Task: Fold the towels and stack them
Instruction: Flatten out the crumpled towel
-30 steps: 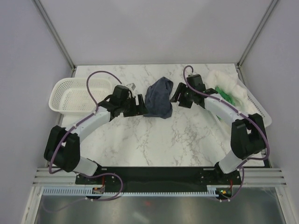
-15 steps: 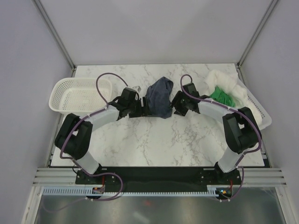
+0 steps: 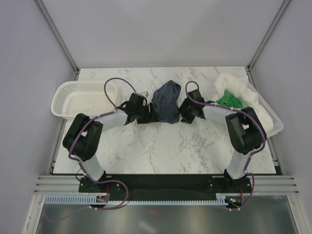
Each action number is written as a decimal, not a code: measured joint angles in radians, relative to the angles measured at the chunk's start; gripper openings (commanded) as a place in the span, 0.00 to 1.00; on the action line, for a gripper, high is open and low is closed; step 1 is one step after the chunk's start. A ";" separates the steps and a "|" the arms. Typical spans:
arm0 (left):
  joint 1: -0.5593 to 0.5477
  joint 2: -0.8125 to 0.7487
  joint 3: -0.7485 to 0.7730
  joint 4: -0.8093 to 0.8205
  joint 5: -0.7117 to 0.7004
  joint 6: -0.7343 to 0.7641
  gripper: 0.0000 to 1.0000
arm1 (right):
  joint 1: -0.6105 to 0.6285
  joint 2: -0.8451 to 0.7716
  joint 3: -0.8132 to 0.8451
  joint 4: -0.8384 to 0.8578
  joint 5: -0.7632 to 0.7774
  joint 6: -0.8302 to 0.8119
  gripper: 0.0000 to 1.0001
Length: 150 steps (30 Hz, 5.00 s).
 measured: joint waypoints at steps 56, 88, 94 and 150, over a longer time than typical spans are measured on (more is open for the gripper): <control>-0.002 -0.233 0.095 -0.509 -0.197 0.040 0.62 | 0.023 -0.210 -0.084 -0.079 0.076 -0.331 0.35; -0.002 -0.121 -0.119 -0.190 -0.030 -0.048 0.66 | -0.016 -0.025 -0.082 0.146 -0.042 -0.441 0.35; -0.002 -0.090 -0.101 -0.156 -0.024 -0.051 0.32 | -0.017 -0.025 -0.092 0.155 -0.019 -0.430 0.00; 0.105 0.003 0.287 -0.637 0.169 -0.010 0.07 | -0.002 -0.658 -0.255 0.039 0.144 -0.233 0.00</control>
